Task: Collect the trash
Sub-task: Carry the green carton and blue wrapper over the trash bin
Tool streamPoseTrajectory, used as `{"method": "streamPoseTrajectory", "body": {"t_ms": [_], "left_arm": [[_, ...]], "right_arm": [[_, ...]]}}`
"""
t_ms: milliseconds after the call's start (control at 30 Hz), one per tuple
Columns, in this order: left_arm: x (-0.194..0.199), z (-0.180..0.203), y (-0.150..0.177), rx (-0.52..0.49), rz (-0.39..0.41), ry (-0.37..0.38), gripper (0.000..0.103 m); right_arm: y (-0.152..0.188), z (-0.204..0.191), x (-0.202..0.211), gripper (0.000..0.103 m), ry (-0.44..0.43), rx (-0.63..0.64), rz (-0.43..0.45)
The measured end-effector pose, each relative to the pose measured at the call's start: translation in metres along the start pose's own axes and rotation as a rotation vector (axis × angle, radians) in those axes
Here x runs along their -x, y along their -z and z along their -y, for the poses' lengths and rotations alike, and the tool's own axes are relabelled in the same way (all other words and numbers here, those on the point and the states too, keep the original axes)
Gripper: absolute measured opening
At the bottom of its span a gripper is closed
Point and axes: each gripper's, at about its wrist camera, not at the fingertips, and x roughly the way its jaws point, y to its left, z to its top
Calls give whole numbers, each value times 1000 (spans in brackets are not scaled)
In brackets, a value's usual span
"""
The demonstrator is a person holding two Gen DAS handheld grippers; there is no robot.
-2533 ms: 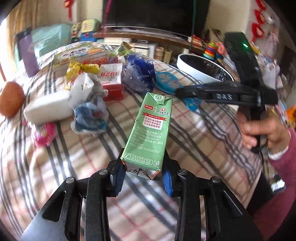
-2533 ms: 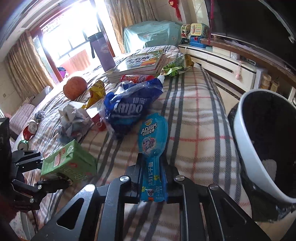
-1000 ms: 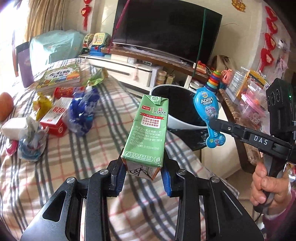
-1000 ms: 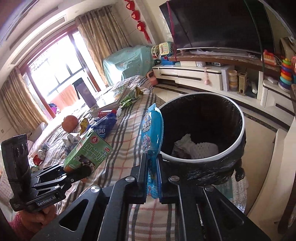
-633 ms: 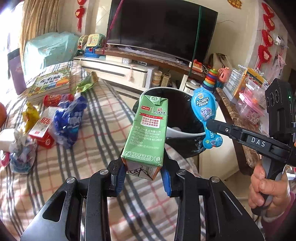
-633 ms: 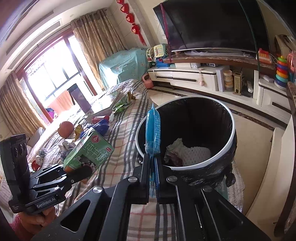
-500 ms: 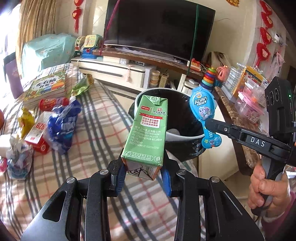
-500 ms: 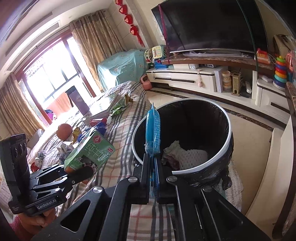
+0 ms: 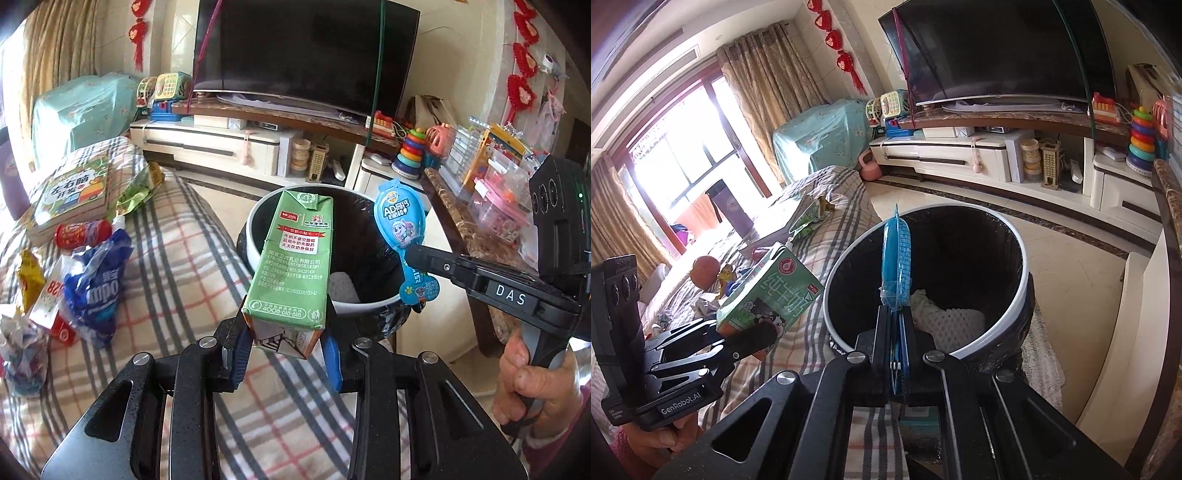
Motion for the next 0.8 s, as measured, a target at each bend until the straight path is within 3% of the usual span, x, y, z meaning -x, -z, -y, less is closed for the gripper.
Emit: {"method": "streamPoseTrajectory", "body": {"t_ms": [800], "left_arm": [[-40, 11, -34, -41, -36, -11, 31]], "right_arm": [[-25, 23, -31, 4, 44, -19, -76]]}}
